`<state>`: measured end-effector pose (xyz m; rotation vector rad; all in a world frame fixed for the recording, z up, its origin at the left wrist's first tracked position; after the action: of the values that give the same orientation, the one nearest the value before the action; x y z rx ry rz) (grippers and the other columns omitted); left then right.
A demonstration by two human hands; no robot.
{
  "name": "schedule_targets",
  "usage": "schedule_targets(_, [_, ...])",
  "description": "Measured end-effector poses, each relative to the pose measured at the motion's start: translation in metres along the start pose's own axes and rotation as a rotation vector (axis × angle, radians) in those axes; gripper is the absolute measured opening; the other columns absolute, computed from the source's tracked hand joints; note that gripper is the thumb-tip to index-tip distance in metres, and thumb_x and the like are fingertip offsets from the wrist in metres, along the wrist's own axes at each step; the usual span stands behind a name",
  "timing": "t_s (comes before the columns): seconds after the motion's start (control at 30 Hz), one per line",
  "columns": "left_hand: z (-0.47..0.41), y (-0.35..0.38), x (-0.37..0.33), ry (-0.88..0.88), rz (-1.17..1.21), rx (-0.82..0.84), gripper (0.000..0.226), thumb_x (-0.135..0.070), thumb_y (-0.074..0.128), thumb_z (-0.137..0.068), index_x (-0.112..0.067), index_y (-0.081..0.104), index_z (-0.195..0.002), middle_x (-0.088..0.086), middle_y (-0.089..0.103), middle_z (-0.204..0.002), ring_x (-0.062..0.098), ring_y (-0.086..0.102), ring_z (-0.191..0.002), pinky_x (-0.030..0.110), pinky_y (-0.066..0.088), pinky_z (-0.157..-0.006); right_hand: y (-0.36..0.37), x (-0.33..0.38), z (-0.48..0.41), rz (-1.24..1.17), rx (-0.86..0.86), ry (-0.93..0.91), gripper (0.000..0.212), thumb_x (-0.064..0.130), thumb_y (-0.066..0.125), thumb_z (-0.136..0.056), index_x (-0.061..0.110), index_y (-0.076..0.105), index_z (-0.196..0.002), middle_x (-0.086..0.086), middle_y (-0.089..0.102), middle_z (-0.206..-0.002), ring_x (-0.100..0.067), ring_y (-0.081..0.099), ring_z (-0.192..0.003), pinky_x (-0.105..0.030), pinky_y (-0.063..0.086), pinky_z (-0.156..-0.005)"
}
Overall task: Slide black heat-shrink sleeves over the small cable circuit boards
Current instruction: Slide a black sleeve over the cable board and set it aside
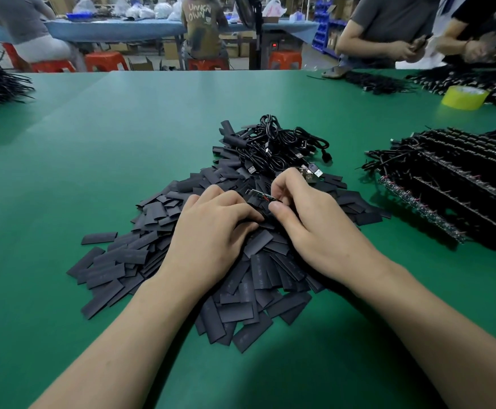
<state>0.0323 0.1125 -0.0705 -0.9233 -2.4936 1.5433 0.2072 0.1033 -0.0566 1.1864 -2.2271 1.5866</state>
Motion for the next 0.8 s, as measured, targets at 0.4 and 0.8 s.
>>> schedule_targets(0.4, [0.002, -0.005, 0.003, -0.123, 0.352, -0.200, 0.013, -0.019, 0.069, -0.096, -0.028, 0.075, -0.102, -0.017, 0.070, -0.094, 0.009, 0.060, -0.091, 0.030, 0.047, -0.085, 0.000, -0.001, 0.001, -0.212, -0.065, 0.104, 0.007, 0.027, 0.064, -0.098, 0.025, 0.061, -0.093, 0.038, 0.053, -0.061, 0.015, 0.057, -0.065, -0.001, 0.037, -0.062])
schedule_targets(0.8, [0.005, -0.012, -0.005, 0.002, 0.293, -0.301, 0.022, -0.032, 0.082, -0.086, -0.022, 0.079, -0.106, -0.009, 0.071, -0.096, 0.015, 0.065, -0.090, 0.040, 0.053, -0.081, 0.001, -0.004, 0.000, -0.345, -0.039, 0.179, 0.023, 0.033, 0.065, -0.094, 0.021, 0.056, -0.076, 0.017, 0.040, -0.060, 0.001, 0.035, -0.057, -0.016, 0.032, -0.057])
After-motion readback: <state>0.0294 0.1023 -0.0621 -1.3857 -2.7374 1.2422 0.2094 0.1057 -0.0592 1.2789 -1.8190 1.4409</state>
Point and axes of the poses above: each hand's wrist, its own z-axis away from the middle knuckle, its own y-axis out of the palm, x = y × z, the point moved 2 cm from there along -z, towards the middle knuckle
